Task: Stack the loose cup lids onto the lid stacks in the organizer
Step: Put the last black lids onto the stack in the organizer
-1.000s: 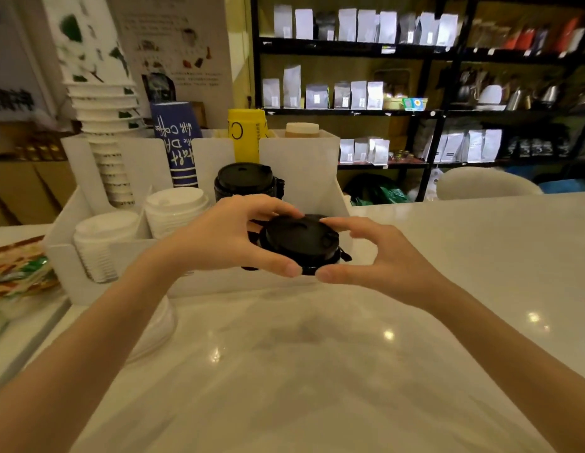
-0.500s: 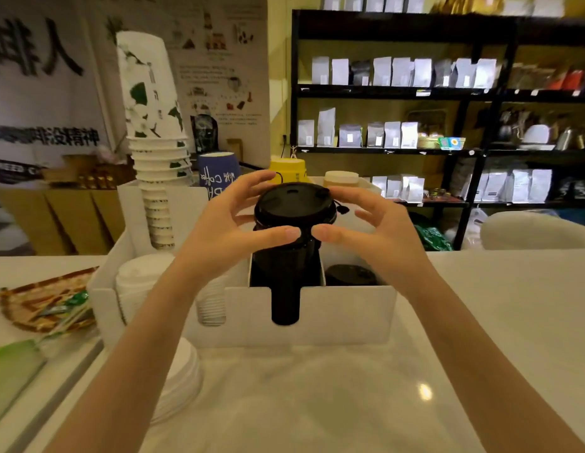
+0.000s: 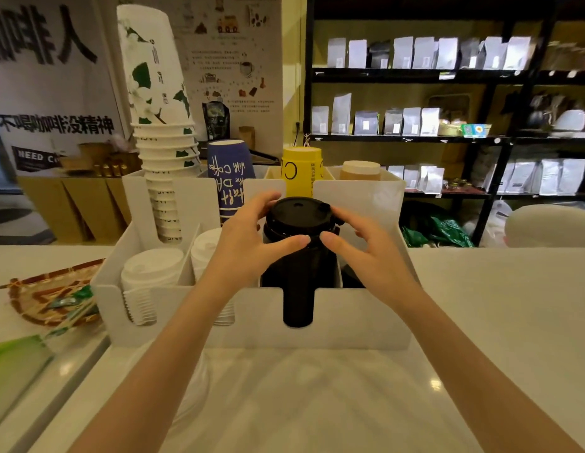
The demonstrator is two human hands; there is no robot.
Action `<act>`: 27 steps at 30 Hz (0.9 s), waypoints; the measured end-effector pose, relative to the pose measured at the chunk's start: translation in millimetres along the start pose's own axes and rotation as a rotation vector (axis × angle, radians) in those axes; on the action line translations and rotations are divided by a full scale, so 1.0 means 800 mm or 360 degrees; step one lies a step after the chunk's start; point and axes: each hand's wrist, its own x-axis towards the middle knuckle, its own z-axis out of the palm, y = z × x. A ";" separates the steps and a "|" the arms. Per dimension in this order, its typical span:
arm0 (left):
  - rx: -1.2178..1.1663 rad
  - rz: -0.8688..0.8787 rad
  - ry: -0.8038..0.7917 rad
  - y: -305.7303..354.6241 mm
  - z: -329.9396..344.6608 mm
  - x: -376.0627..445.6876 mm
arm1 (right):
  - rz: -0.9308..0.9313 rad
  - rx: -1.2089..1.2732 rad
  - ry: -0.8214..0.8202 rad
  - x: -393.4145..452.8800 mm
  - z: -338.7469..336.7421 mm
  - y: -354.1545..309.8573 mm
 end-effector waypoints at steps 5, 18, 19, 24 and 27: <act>-0.0016 -0.0059 -0.0024 -0.004 -0.002 0.001 | -0.0024 -0.0016 -0.0003 -0.003 0.007 -0.002; -0.0111 -0.0174 -0.0152 -0.007 -0.010 0.001 | -0.0152 -0.0219 0.0023 -0.009 0.009 -0.006; -0.0106 -0.0177 -0.0147 -0.006 -0.010 0.001 | -0.0147 -0.0219 0.0024 -0.009 0.010 -0.006; 0.0169 -0.0028 0.0025 -0.001 0.001 -0.004 | -0.0080 -0.0131 0.0005 -0.008 0.009 -0.007; 0.0299 0.0017 0.0087 -0.001 0.007 -0.007 | -0.0070 -0.0102 -0.0007 -0.006 0.011 -0.007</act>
